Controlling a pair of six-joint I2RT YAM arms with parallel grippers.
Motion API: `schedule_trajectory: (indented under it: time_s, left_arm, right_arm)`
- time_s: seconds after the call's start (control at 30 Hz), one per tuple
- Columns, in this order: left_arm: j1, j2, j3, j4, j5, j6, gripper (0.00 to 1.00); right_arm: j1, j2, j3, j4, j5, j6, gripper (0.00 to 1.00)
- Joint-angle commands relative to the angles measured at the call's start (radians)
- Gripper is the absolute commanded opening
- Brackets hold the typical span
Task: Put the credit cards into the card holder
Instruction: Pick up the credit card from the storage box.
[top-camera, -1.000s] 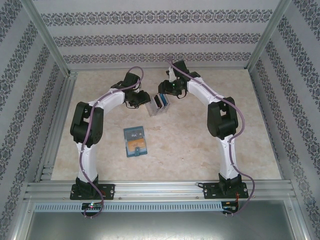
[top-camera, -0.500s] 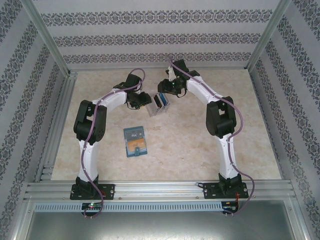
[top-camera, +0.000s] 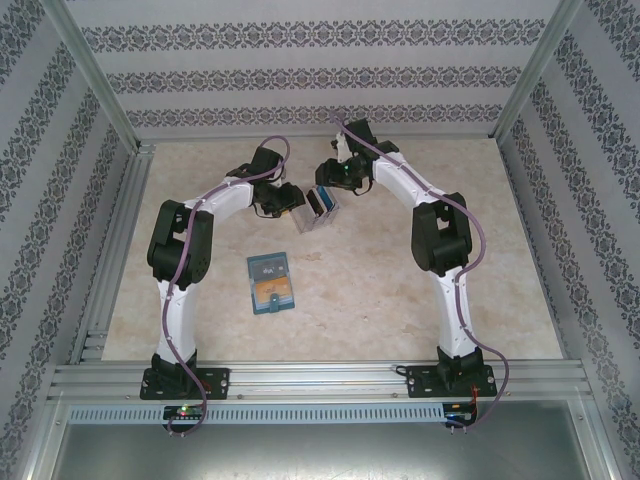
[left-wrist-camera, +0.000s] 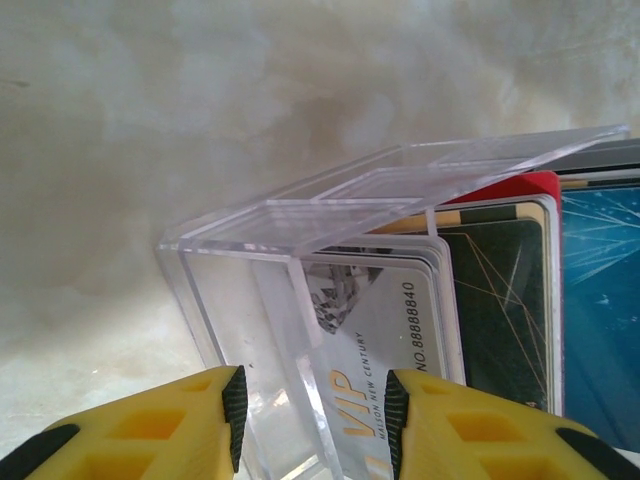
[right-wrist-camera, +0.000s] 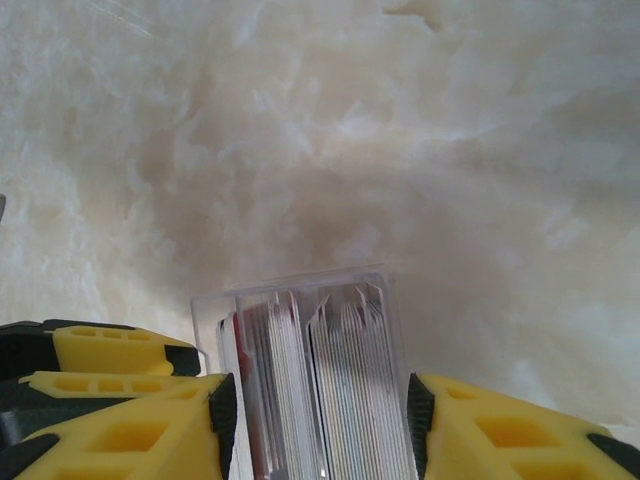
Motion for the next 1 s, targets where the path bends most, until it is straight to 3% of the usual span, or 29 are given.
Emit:
schedule_trajectory:
  time_s: [0.0,0.23,0.5,0.97]
  left_arm:
    - [0.011,0.002,-0.006,0.028,0.024,-0.01,0.43]
    - [0.007,0.001,-0.036,0.062,0.044,-0.031,0.44]
    - [0.003,0.022,-0.035,0.077,0.058,-0.048,0.44]
    - [-0.008,0.03,-0.038,0.079,0.062,-0.049,0.44]
  right_arm:
    - [-0.017,-0.021,0.046,-0.059,0.026,-0.019,0.51]
    - [-0.021,0.077,0.157,-0.162,0.006,-0.041,0.51]
    - [0.005,0.106,0.152,-0.181,-0.004,-0.054,0.51]
    - [0.037,-0.019,0.116,-0.183,0.0,-0.07,0.5]
